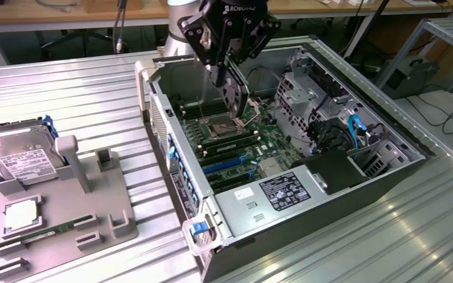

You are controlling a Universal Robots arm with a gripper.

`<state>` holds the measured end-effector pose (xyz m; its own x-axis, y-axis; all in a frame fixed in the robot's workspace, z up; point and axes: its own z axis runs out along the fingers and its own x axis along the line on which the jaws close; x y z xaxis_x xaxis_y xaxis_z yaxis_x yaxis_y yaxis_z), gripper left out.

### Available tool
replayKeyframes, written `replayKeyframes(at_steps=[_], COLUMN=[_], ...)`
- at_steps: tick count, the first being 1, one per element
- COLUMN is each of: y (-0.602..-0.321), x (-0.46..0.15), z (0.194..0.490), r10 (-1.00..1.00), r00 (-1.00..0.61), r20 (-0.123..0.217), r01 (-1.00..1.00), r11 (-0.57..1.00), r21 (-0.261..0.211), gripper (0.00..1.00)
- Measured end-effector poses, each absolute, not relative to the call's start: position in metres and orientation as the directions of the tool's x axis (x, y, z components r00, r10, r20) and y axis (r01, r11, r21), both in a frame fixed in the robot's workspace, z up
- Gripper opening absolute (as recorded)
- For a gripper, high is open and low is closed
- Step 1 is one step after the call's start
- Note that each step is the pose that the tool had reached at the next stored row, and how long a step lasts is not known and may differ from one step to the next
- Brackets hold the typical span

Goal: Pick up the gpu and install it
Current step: 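Pick up the gpu and move the gpu toward the slot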

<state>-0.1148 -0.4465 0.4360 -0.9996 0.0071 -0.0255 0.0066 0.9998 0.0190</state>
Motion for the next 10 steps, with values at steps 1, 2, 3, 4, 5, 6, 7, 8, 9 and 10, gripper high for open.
replayKeyframes(at_steps=[1,2,3,4,5,6,7,8,9,10], y=[-0.4465,-0.4466,-0.4465,-0.4465,-0.4465,-0.4465,-0.4465,-0.4465,-0.4465,-0.4465], x=[-0.1137,-0.1129,-0.1121,-0.1115,-0.1099,-0.109,-0.1081,-0.107,-0.106,-0.1049], z=[0.4359,0.436,0.436,0.436,0.4359,0.436,0.4359,0.4359,0.436,0.4359], r10=[0.007,0.007,0.007,0.007,0.007,0.007,0.007,0.007,0.007,0.007], r00=[-1.0,-1.0,-1.0,-1.0,-1.0,-1.0,-1.0,-1.0,-1.0,-1.0], r20=[-0.026,-0.026,-0.026,-0.026,-0.026,-0.026,-0.026,-0.026,-0.026,-0.026], r01=[0.007,0.007,0.007,0.007,0.007,0.007,0.007,0.007,0.007,0.007], r11=[1.0,1.0,1.0,1.0,1.0,1.0,1.0,1.0,1.0,1.0], r21=[0.019,0.019,0.019,0.019,0.019,0.019,0.019,0.019,0.019,0.019], gripper=[0.27,0.27,0.27,0.27,0.27,0.27,0.27,0.27,0.27,0.27])
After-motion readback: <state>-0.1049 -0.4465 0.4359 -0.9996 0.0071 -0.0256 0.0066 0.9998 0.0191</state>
